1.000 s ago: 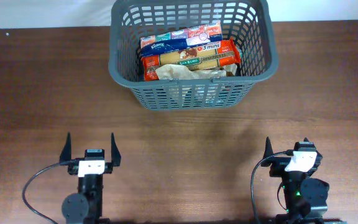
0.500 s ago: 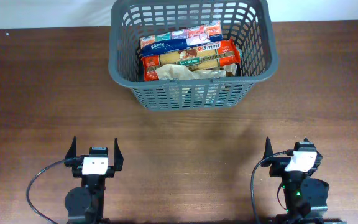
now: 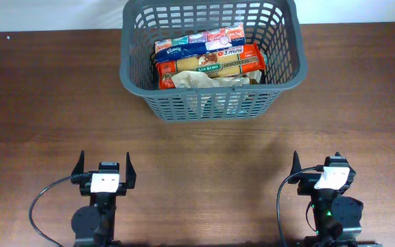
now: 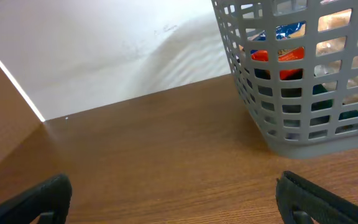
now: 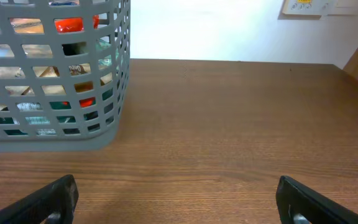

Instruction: Pack container

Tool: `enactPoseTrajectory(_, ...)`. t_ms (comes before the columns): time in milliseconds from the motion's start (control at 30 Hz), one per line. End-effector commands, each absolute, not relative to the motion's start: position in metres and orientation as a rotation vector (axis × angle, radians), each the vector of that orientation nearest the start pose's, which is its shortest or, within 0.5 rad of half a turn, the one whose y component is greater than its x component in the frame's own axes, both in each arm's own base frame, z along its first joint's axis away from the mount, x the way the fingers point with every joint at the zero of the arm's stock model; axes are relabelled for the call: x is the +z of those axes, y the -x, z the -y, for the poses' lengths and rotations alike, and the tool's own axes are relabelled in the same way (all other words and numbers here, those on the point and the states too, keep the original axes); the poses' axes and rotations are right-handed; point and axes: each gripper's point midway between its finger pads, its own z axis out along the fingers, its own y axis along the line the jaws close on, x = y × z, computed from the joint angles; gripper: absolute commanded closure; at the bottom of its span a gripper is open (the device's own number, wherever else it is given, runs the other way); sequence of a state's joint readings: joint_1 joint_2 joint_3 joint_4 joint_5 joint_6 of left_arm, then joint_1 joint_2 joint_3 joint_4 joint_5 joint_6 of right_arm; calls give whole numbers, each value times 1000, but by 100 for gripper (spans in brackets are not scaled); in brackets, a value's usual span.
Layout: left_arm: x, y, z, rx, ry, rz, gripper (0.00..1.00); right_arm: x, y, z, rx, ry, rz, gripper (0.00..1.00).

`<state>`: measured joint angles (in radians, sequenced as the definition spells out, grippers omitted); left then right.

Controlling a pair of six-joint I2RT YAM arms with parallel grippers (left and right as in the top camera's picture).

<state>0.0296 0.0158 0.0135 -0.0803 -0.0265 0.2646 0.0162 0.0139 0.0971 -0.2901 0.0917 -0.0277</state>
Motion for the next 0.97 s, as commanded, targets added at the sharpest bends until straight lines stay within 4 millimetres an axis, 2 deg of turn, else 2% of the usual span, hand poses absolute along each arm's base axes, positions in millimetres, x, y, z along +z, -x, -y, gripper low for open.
enactPoseTrajectory(0, 155, -246, -13, 239, -165, -1655, 1, 146, -235, 13, -91, -33, -1775, 1)
enactPoseTrajectory(933, 155, -246, -13, 239, -165, -1655, 1, 146, -235, 13, -91, -33, -1775, 1)
